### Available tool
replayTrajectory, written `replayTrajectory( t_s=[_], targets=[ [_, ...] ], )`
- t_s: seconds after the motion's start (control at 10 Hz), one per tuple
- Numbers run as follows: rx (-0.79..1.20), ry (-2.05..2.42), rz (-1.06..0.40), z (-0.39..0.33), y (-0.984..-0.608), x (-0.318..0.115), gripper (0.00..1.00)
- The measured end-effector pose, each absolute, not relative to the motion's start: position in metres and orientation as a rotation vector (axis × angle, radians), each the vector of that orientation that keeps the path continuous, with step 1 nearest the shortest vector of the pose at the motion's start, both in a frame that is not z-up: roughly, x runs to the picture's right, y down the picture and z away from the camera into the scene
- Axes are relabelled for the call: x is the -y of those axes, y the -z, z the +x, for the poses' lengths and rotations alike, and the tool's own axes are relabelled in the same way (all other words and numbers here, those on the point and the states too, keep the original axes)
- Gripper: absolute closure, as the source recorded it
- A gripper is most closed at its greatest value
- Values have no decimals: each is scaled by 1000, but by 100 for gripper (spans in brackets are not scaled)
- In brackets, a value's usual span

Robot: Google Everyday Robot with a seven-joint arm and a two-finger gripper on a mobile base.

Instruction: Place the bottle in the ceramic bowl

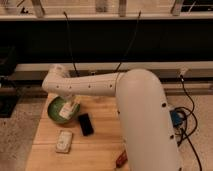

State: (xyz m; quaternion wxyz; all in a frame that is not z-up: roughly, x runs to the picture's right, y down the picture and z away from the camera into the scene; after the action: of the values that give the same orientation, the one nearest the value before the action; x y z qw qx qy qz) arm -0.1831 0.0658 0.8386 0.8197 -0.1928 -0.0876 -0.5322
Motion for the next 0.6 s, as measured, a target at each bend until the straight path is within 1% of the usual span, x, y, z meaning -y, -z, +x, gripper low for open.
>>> replayTrajectory(
  t_s=[0.6],
  targets=[
    [200, 1153, -396, -184, -840, -65, 87]
  ],
)
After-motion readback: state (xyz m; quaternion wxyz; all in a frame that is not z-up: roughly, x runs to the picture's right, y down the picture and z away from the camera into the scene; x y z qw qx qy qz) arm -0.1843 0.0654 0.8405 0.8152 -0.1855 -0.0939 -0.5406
